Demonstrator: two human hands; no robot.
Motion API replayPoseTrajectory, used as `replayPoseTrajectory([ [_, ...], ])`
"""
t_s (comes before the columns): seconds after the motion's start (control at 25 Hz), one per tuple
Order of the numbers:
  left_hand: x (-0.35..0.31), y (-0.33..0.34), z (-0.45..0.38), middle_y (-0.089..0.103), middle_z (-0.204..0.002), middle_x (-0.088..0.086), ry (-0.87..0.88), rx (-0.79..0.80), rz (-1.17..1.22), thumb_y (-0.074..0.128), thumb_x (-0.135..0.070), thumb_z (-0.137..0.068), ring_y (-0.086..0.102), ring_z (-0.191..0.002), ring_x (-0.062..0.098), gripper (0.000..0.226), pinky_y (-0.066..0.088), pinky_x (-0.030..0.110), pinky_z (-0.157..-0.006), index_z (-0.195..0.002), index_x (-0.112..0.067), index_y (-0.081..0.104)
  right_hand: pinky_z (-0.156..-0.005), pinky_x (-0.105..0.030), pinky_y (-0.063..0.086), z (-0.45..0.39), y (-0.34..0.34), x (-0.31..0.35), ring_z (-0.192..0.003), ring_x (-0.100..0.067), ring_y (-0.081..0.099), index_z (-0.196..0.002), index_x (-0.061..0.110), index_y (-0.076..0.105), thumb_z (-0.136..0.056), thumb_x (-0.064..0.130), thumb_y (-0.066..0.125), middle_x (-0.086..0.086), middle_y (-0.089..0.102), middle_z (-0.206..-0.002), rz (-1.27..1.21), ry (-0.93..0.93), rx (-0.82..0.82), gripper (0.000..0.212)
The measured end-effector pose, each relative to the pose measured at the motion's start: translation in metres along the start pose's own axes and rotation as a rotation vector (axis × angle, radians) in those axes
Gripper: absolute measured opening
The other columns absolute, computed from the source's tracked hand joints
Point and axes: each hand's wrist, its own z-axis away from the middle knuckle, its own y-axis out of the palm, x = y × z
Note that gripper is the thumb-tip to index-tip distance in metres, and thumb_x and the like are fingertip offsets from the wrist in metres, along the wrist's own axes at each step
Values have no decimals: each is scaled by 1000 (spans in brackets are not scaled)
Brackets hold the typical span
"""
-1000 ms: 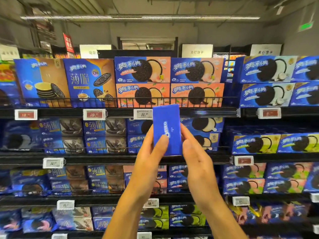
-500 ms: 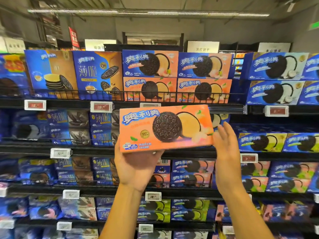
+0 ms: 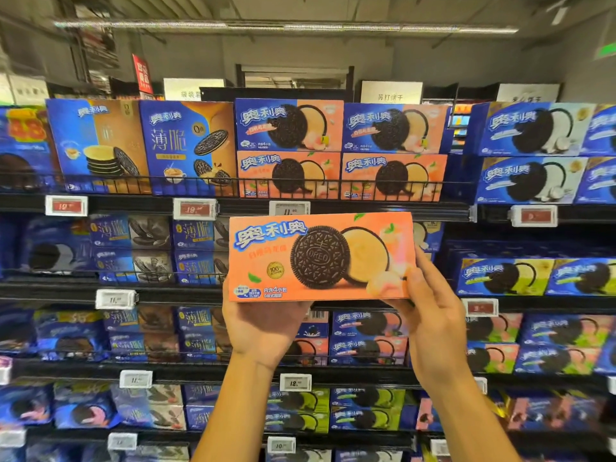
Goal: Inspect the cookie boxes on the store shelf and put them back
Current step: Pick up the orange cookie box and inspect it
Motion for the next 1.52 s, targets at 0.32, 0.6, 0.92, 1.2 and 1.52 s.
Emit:
replayPoseTrajectory([
  [0.32,-2,11,-5,53,-146,12,17,-24,2,35,-54,-98,51,-133,36,58,44,57,-105,-136,-18,59,-86,-27,59,-10,-2,4,-107,-15,71,-116,48,70,-89,43,61,11,73,-119,-9,-1,5,29],
  [0.6,-6,40,-3,60,-140,9,214,-30,-339,37,-51,-98,58,-127,25,52,51,41,-101,-132,-22,64,-97,-19,48,2,17,30,-119,10,56,-129,62,51,-92,49,63,38,56,-129,302,-102,50,41],
  [0.92,29,62,0,59,-140,8,187,98,-838,48,-47,-98,53,-132,25,59,46,31,-102,-145,-11,46,-106,-27,49,0,47,32,-123,5,57,-142,40,48,-79,66,56,21,62,-134,157,22,244,68],
  [1.2,27,54,-18,43,-155,-3,117,172,-933,32,-42,-103,36,-145,15,57,29,40,-120,-155,-18,29,-83,-16,55,-19,39,24,-106,0,68,-116,44,63,-90,47,59,21,72,-112,67,-12,167,26],
  [1.52,-34,16,-26,58,-137,-22,325,-130,-1044,77,-38,-76,51,-127,-7,63,45,25,-107,-134,-36,53,-77,-37,59,-55,4,8,-87,-19,72,-105,21,74,-98,45,50,-6,76,-103,-464,438,-25,35],
])
